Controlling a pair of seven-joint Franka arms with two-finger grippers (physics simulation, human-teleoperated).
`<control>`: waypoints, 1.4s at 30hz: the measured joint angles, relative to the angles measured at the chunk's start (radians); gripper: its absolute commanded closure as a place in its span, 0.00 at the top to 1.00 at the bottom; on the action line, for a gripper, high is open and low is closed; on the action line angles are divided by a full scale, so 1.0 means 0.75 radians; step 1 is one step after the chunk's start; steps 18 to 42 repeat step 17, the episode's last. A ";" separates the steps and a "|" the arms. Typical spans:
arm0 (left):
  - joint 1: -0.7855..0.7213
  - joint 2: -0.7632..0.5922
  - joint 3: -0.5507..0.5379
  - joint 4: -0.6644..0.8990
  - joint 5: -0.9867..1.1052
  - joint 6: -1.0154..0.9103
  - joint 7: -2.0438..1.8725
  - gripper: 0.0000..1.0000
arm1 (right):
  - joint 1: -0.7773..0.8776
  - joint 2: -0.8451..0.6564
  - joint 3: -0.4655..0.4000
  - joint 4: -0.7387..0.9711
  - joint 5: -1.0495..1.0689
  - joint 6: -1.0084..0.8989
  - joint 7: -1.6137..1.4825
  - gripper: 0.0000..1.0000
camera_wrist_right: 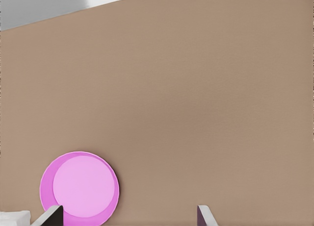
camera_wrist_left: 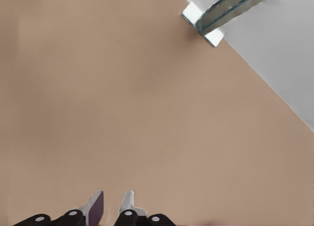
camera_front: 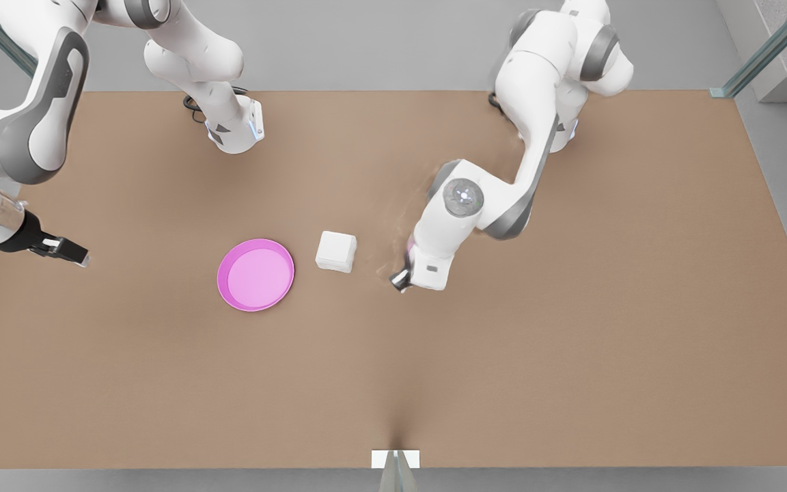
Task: Pack egg into the box and close the box lid
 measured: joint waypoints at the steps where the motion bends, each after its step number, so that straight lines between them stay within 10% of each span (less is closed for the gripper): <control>1: 0.117 -0.021 0.096 0.031 -0.003 -0.114 0.069 1.00 | 0.001 0.002 0.002 0.012 0.000 -0.001 -0.001 1.00; 5: 0.221 -0.236 0.272 0.063 -0.002 -0.460 0.344 1.00 | 0.070 0.010 0.009 0.026 -0.022 0.006 -0.005 1.00; 10: 0.343 -0.453 0.092 -0.078 0.089 -0.645 0.624 1.00 | 0.078 0.022 0.010 0.025 -0.073 0.040 -0.009 1.00; 42: 0.348 -0.449 0.076 -0.118 0.129 -0.712 0.926 1.00 | 0.088 0.026 0.010 0.019 -0.085 0.072 -0.011 1.00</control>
